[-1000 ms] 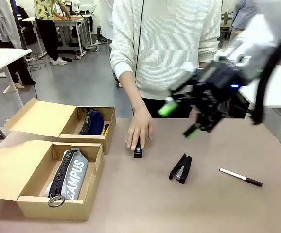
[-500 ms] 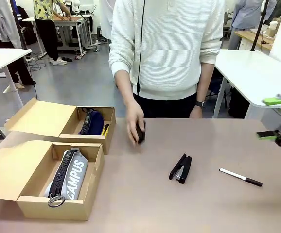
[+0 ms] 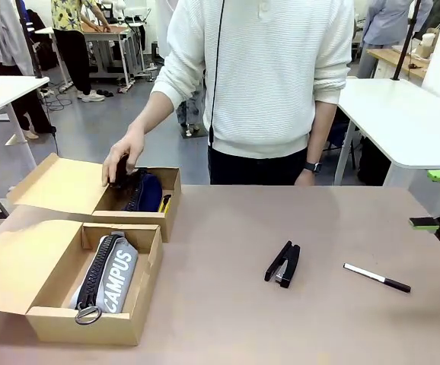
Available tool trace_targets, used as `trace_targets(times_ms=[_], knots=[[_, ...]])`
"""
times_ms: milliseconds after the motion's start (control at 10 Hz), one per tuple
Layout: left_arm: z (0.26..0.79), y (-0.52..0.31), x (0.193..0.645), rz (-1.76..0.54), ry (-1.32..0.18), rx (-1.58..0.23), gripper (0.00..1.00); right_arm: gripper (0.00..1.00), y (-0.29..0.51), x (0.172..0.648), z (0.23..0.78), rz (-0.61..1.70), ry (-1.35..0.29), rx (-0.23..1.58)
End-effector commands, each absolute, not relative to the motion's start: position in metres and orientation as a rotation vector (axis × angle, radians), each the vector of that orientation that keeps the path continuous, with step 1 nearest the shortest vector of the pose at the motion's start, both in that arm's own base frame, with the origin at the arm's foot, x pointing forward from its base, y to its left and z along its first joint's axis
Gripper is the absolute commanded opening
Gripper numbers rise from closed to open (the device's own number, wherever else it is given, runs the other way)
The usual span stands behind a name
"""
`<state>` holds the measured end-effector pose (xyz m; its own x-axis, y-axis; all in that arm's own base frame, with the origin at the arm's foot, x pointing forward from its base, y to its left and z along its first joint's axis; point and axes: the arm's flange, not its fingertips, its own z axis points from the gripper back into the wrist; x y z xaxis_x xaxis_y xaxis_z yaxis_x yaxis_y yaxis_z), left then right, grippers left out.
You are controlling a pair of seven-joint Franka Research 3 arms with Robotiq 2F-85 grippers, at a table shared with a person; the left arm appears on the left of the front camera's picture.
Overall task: Place items inside the box.
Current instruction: Pick up a Pencil pouch or Stapler and place it inside the Mailer Box closest to the robot.
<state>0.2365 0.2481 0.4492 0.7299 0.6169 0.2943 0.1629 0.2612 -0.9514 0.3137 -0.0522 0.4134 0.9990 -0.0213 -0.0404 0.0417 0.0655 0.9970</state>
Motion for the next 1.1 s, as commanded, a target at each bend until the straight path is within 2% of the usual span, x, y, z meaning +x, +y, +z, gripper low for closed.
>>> trace_targets(times_ms=[0,1000], knots=[[0.4497,0.2467,0.2368,0.335,-0.755,-1.311,1.0,1.0,-0.0491,0.3104,0.4299,-0.063,0.027,1.507],[0.4497,0.2467,0.2368,0.335,-0.755,-1.311,1.0,1.0,-0.0491,0.3104,0.4299,-0.063,0.027,1.507]])
